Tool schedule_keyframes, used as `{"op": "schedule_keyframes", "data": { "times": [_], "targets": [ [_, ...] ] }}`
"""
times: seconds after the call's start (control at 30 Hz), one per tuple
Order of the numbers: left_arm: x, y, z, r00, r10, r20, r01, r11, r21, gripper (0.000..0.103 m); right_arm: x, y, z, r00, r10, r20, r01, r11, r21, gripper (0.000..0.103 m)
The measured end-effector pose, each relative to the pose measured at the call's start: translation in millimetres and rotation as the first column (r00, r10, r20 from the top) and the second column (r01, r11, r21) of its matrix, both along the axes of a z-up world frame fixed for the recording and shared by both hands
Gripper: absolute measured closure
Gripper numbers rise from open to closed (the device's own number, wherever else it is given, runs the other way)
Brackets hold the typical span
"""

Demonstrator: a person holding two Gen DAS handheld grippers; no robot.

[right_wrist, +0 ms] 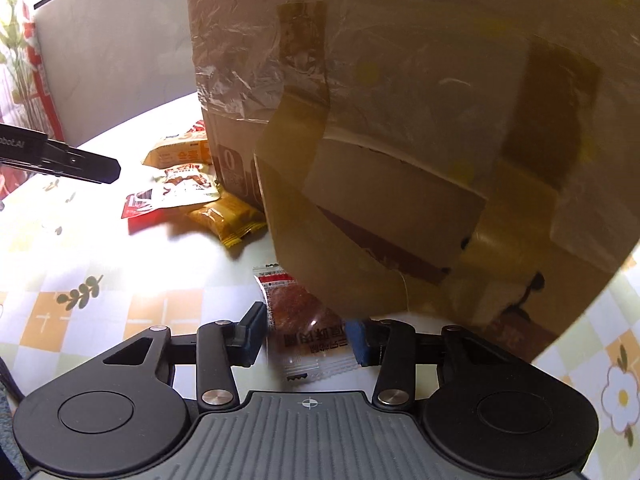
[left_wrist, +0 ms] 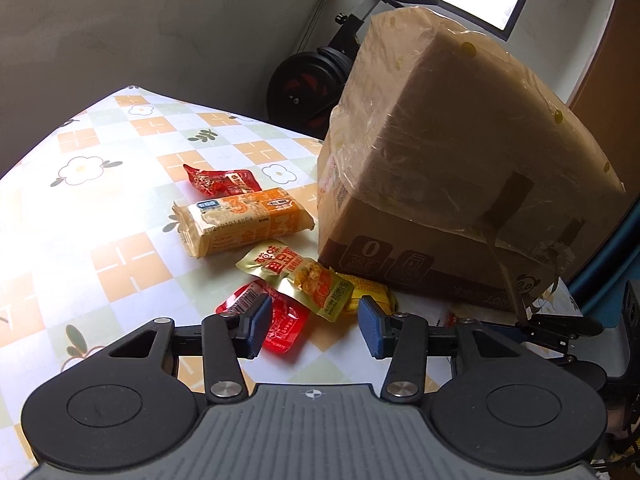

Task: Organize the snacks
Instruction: 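Close the left tool on the red sachets while the right tool grasps the brown pastry pack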

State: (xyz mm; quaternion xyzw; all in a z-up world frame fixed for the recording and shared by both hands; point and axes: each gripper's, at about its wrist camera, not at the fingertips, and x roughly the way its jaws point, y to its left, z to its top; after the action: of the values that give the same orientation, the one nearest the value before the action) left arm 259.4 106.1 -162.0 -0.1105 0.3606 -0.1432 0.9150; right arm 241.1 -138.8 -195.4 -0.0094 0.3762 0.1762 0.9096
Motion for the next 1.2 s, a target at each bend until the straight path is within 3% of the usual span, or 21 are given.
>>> {"op": "schedule_keyframes", "data": {
  "times": [0.2, 0.33, 0.47, 0.7, 0.9, 1.0, 1.2],
  "targets": [
    [11.3, 0.3, -12.9, 0.999, 0.025, -0.032, -0.024, 0.999, 0.035, 0.053, -15.4, -7.4, -6.3, 0.998, -0.054, 0.04, 0.053, 0.998, 0.039, 0.063],
    [17.9, 6.1, -19.8, 0.998, 0.038, -0.053, -0.033, 0.995, 0.089, 0.053, -23.7, -1.5, -10.1, 0.995, -0.055, 0.084, 0.055, 0.998, 0.007, 0.063],
    [26.3, 9.7, -17.4, 0.998, 0.034, -0.057, -0.029, 0.996, 0.089, 0.051, -23.4, -2.8, -9.9, 0.995, -0.056, 0.085, 0.055, 0.998, 0.017, 0.063],
    [53.8, -15.0, -14.3, 0.998, 0.057, -0.019, -0.055, 0.99, 0.127, 0.034, -22.7, -4.4, -9.8, 0.995, -0.056, 0.085, 0.053, 0.998, 0.029, 0.063],
    [74.8, -32.2, -23.2, 0.997, 0.074, -0.017, -0.069, 0.978, 0.195, 0.033, -24.9, -5.5, -7.9, 0.994, -0.06, 0.087, 0.057, 0.998, 0.035, 0.063],
    [73.0, -31.2, -31.5, 0.996, 0.078, -0.044, -0.066, 0.972, 0.226, 0.033, -24.7, -5.7, -7.7, 0.994, -0.061, 0.088, 0.058, 0.998, 0.036, 0.063],
    [55.5, -21.8, -32.7, 0.994, 0.099, -0.048, -0.087, 0.974, 0.208, 0.032, -23.6, -8.5, -7.4, 0.994, -0.064, 0.084, 0.059, 0.997, 0.057, 0.063]
  ]
}}
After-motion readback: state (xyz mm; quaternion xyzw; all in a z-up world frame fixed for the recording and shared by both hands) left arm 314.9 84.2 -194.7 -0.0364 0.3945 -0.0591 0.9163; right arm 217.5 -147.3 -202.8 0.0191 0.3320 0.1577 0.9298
